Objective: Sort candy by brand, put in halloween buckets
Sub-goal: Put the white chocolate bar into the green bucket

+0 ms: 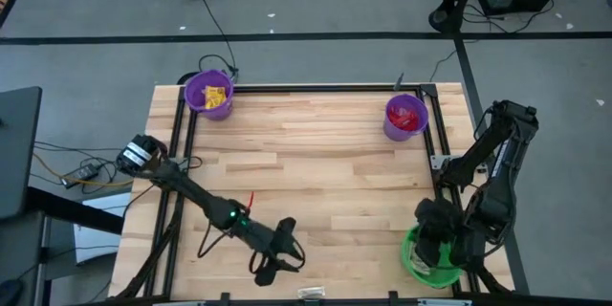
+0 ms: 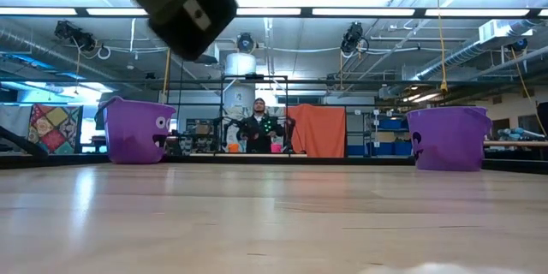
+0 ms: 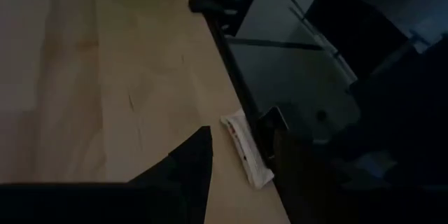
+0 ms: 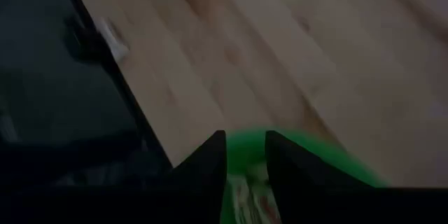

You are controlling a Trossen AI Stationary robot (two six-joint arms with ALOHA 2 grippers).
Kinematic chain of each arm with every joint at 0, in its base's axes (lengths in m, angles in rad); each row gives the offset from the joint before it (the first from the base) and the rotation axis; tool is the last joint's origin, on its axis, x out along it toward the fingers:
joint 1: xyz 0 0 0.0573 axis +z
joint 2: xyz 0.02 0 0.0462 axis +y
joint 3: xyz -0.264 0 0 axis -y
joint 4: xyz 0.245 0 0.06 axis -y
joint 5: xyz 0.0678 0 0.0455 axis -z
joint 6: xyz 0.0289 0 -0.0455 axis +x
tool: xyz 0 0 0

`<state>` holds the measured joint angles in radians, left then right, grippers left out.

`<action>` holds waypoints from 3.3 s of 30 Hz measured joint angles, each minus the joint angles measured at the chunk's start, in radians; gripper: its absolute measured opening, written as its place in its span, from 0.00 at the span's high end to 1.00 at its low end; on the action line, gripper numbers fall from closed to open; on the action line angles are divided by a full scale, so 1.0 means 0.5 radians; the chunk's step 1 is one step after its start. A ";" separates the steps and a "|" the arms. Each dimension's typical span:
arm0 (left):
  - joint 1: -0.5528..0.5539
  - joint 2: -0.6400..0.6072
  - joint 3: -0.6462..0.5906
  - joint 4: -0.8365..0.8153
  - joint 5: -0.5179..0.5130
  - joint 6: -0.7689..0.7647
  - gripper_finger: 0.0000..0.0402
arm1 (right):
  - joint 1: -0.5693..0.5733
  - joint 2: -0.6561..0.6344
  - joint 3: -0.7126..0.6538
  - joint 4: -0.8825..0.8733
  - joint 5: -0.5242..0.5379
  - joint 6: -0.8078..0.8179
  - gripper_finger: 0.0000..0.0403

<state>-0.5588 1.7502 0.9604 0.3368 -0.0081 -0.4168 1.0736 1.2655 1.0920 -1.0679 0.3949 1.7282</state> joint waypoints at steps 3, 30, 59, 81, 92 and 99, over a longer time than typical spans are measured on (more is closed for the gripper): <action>-0.075 0.103 0.000 0.082 -0.104 -0.004 0.61 | -0.028 -0.041 0.000 0.009 0.103 -0.056 0.72; -0.295 0.642 0.529 -0.285 -0.468 -0.382 0.61 | -0.446 -0.081 0.002 0.694 0.598 -1.452 0.76; -0.324 0.803 0.566 -0.138 -0.481 -0.478 0.61 | -0.503 -0.081 0.002 0.849 0.636 -1.625 0.76; -0.244 0.889 0.579 -0.166 -0.461 -0.715 0.97 | -0.503 -0.081 0.002 0.849 0.469 -1.568 0.76; 0.039 0.490 0.569 -0.266 -0.267 -0.385 0.99 | -0.514 -0.081 0.001 0.873 0.395 -1.425 0.76; 0.206 0.211 0.572 0.105 -0.161 -0.221 1.00 | -0.502 -0.102 0.000 1.299 0.497 -1.651 0.76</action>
<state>-0.4560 1.8557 1.2465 0.3891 -0.0883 -0.5272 0.8227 1.2144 1.0920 -0.4183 0.6433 0.9028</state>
